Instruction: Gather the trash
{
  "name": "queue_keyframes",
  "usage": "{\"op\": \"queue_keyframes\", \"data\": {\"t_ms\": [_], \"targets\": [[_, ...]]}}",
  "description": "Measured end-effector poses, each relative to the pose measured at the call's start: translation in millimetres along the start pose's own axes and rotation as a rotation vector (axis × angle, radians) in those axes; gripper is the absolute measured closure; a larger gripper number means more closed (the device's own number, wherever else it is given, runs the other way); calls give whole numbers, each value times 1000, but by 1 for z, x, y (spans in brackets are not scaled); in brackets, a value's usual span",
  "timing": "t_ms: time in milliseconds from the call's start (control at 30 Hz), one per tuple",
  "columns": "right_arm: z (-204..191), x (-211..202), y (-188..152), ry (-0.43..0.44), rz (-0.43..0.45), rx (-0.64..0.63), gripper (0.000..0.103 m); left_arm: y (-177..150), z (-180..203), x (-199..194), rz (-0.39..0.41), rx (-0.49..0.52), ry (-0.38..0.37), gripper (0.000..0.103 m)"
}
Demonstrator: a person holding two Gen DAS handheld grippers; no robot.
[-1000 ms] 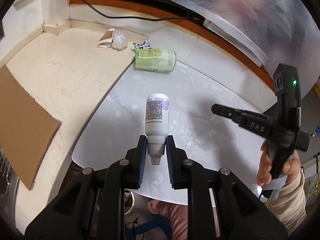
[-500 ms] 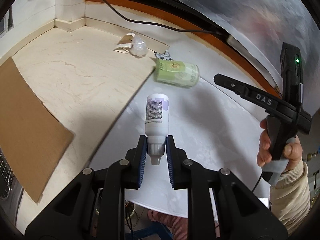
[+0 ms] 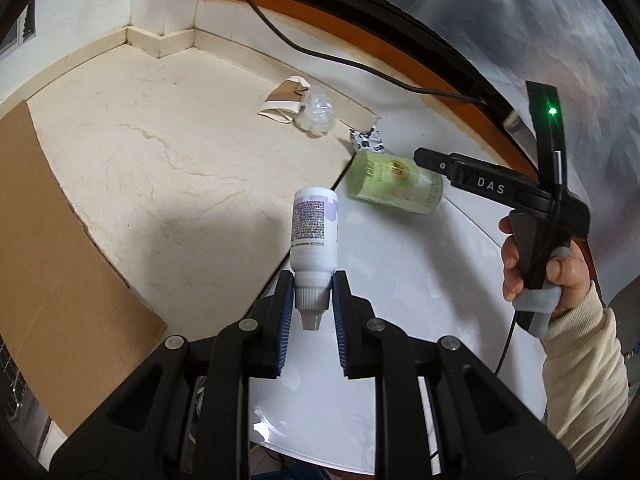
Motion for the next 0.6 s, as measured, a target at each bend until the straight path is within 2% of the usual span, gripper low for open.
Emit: {"op": "queue_keyframes", "data": {"t_ms": [100,133,200,367,500,600], "targets": [[-5,18,0,10,-44,-59,30,2,-9,4,0,-8,6,87],[-6,24,-1,-1,-53,-89,24,2,-11,5,1,-12,7,87],[-11,33,-4,-26,-65,-162,19,5,-19,7,6,-26,9,87],[-25,48,-13,-189,-47,-380,18,13,-32,10,18,-59,14,87],[-30,57,-14,-265,-32,-442,19,15,-36,16,12,-71,18,87],[-33,61,-14,-297,-28,-441,18,14,-33,19,6,-68,16,87]]}}
Point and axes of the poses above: each gripper's, at about its wrist camera, not at the fingertips, and x roughly the way its jaws point, z to its right, y to its top, the point moved 6 cm from there along x, roughly the way its jaws point, and after that the axes turned 10 degrees about -y, right-handed, at the moved point
